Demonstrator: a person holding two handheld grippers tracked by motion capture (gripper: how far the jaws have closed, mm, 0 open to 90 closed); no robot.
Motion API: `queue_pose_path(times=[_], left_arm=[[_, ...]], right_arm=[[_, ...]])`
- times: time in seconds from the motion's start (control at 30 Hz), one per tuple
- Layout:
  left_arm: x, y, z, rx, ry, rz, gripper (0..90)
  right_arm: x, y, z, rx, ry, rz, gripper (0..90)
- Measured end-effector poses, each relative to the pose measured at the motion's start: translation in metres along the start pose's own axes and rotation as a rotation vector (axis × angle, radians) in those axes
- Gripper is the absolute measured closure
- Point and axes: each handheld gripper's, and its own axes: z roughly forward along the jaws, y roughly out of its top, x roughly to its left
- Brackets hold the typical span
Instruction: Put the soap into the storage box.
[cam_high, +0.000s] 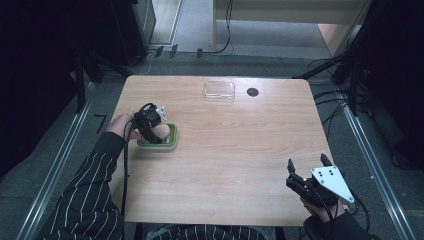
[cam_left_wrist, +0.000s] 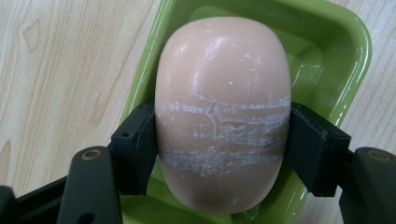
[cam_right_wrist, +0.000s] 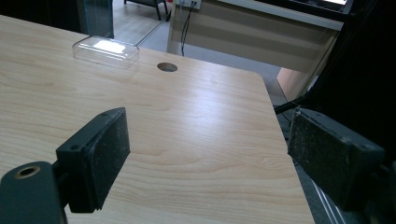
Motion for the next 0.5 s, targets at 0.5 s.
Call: queue_pose_path(times=[0.5], left_arm=[[0.0011,-0.0014,0.0003,-0.003,-0.005,-0.024,32.5]], right_arm=[[-0.0002,0.0,-0.0001,-0.002,-0.002,0.003,13.6]])
